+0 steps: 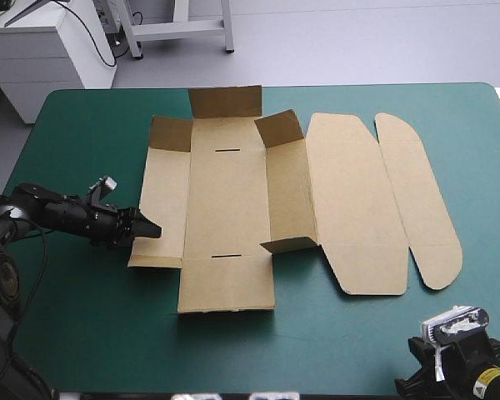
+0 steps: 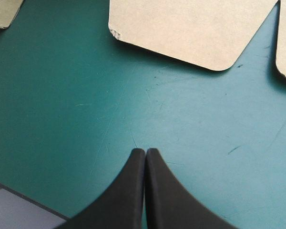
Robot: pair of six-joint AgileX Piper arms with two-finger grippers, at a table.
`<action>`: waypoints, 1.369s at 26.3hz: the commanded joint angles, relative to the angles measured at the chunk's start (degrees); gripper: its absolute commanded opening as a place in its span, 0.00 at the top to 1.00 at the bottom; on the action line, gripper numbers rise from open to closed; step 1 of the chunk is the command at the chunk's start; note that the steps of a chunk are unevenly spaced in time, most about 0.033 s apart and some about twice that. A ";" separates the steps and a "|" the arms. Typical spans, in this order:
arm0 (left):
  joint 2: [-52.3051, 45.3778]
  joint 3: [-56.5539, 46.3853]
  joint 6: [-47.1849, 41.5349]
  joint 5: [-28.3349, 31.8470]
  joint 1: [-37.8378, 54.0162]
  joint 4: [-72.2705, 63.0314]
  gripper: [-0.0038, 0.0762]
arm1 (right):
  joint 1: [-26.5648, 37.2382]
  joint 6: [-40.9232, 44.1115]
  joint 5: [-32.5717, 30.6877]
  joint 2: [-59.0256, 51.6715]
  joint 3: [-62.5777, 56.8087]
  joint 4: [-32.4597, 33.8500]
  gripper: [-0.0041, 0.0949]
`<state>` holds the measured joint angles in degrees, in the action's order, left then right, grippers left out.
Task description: Fold the box
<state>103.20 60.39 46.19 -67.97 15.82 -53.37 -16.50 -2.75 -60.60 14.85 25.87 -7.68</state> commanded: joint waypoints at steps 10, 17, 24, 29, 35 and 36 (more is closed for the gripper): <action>-2.32 1.15 0.66 -2.62 -0.50 -3.77 0.42 | -0.07 -0.38 2.85 0.73 1.38 -0.32 0.97; -1.99 1.26 1.04 -3.04 -2.23 -6.24 0.48 | -0.07 -0.38 2.85 0.73 1.38 -0.32 0.97; 1.37 4.37 -2.86 -1.50 -5.07 -6.63 0.51 | -0.07 -0.38 2.85 0.73 1.38 -0.32 0.97; 1.91 8.07 -5.64 -3.06 -4.96 -6.88 0.79 | -0.07 -0.38 2.85 0.73 1.38 -0.32 0.97; 1.53 10.86 -1.46 -6.10 -6.22 -6.72 0.96 | -0.07 -0.38 2.85 0.73 1.38 -0.32 0.97; 1.53 10.86 -1.80 -6.10 -6.60 -6.60 0.96 | -0.07 -0.38 2.85 0.73 1.38 -0.32 0.97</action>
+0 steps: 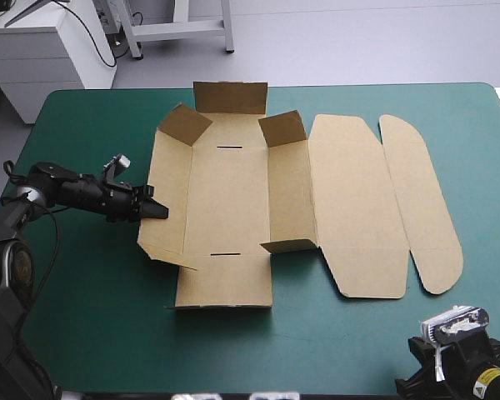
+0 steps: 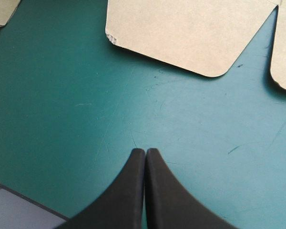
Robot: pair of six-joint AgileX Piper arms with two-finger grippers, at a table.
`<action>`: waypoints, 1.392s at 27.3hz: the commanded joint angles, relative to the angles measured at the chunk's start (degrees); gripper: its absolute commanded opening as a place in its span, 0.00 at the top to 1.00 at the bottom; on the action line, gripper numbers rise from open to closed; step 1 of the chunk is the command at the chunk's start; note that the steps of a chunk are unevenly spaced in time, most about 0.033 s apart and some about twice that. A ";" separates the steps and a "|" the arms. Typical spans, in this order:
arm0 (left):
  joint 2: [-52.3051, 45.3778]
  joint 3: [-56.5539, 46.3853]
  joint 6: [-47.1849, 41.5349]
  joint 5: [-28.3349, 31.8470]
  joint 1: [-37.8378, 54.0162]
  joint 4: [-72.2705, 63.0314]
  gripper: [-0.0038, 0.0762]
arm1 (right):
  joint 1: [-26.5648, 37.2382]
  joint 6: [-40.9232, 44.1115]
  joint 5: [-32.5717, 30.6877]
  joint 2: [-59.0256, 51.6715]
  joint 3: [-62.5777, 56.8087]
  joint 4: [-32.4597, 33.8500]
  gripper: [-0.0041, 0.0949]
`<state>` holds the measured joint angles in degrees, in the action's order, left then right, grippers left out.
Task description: Fold the box
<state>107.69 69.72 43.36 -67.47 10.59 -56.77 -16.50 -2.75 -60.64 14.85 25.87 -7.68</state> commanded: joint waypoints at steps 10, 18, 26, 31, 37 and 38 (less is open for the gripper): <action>-6.33 15.17 0.00 -6.08 -12.72 13.98 0.96 | -0.07 -0.38 2.89 0.73 1.38 -0.32 0.97; -9.50 34.65 0.80 -0.72 -21.74 26.14 0.96 | -0.07 -0.38 2.89 0.73 1.38 -0.32 0.97; -10.23 44.10 2.94 2.77 -32.24 42.05 0.96 | -0.07 -0.38 4.94 0.73 3.81 -0.96 0.97; -11.44 43.97 4.30 4.14 -37.78 47.84 0.96 | -0.07 -0.14 5.81 0.73 5.95 -0.47 0.97; -13.75 43.73 6.18 6.46 -43.06 54.74 0.96 | -0.07 1.03 5.57 0.73 6.30 -0.35 0.97; -14.05 43.49 6.59 6.46 -43.33 54.74 0.96 | -0.07 1.34 5.57 0.73 6.30 -0.35 0.97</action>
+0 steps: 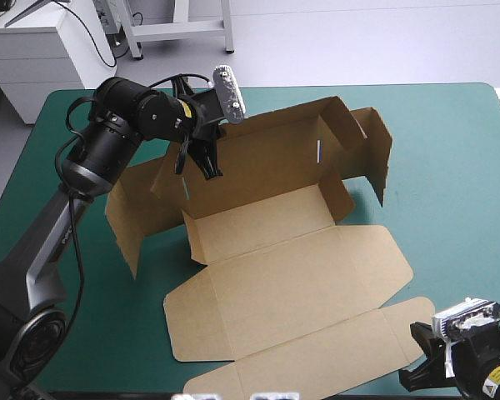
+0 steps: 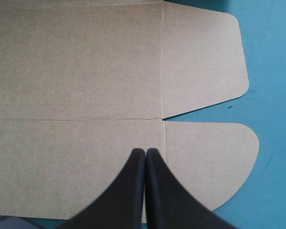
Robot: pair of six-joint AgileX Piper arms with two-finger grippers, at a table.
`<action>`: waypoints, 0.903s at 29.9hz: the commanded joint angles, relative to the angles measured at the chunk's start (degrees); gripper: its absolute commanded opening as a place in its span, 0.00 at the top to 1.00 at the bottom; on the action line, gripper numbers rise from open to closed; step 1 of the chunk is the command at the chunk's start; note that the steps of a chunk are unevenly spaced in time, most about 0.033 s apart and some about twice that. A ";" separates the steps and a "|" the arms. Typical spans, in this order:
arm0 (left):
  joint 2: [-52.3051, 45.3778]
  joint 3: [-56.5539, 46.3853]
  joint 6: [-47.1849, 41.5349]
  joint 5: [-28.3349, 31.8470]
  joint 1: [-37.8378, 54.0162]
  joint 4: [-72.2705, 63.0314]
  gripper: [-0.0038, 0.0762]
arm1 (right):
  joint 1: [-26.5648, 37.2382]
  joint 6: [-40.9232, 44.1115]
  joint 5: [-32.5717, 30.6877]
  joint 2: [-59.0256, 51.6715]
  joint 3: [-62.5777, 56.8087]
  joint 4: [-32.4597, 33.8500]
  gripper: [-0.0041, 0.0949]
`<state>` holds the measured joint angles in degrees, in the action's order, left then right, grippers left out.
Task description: Fold the box
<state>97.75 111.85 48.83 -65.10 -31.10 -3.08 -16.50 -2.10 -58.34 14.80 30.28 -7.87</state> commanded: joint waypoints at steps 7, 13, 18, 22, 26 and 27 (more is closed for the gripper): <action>-10.70 -11.94 4.64 12.49 -2.10 3.08 0.96 | -0.07 3.01 3.38 0.78 1.89 -0.45 0.97; -19.33 -28.62 8.95 29.80 -4.97 7.50 0.96 | -0.07 4.85 3.50 0.78 3.32 -1.58 0.97; -22.96 -36.61 8.95 37.66 -5.39 8.35 0.96 | -0.07 6.53 3.60 0.78 5.69 -0.94 0.97; -24.61 -41.71 9.97 43.23 -5.39 10.36 0.96 | -0.07 8.33 3.48 0.89 7.57 -0.30 0.97; -26.49 -47.83 13.32 52.56 -5.39 10.75 0.96 | -0.07 8.82 3.48 1.00 9.02 -0.30 0.97; -26.98 -49.26 14.55 54.57 -5.39 10.87 0.96 | -0.07 8.95 3.48 1.01 9.28 -0.30 0.97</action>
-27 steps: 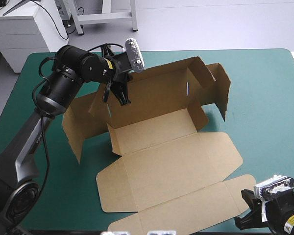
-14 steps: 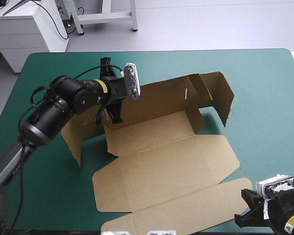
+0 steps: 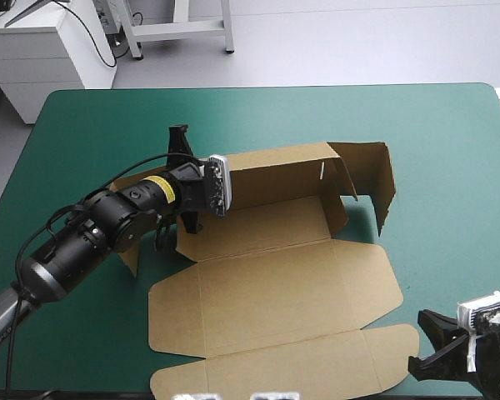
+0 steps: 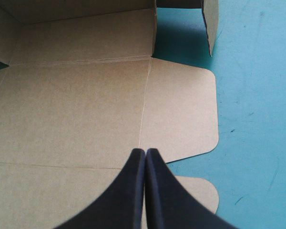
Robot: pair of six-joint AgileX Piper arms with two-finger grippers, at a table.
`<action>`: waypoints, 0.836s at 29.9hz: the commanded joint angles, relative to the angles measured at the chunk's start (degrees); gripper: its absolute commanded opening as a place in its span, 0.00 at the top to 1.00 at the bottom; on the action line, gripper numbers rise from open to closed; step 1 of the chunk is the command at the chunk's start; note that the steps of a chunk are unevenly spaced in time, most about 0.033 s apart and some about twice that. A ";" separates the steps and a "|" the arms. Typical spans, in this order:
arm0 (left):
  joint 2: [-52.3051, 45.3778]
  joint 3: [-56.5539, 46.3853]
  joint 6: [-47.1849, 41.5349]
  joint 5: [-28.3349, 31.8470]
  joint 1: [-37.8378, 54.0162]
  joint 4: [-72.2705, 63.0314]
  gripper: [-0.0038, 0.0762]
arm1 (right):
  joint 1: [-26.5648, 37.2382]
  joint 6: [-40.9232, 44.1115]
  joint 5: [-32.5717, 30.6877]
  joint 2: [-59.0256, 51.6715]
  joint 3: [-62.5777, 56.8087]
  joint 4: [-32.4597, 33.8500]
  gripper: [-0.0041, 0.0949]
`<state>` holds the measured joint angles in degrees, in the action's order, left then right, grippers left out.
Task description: Fold the box
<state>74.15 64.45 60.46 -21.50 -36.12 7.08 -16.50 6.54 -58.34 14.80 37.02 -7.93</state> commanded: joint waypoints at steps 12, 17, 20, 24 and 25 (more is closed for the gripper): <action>-4.50 -14.81 4.86 30.03 -0.37 0.73 0.96 | -0.07 -1.45 3.83 11.49 8.93 -0.34 0.97; -4.50 -15.85 4.86 29.33 -0.37 0.23 0.96 | -0.07 -3.03 4.09 18.36 15.97 -0.25 0.97; -4.50 -16.06 4.86 29.33 -0.37 0.23 0.96 | -0.07 -3.11 4.09 23.31 21.03 0.31 0.97; -4.40 -16.10 4.86 29.44 -0.37 0.23 0.96 | -0.07 -3.11 4.09 31.52 29.14 2.30 0.97; -4.40 -16.19 4.86 29.44 -0.37 0.23 0.96 | -0.07 -3.11 3.85 33.90 31.52 2.70 0.97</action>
<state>71.46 47.05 65.51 4.60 -36.12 7.72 -16.50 4.09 -58.13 43.57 62.01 -6.48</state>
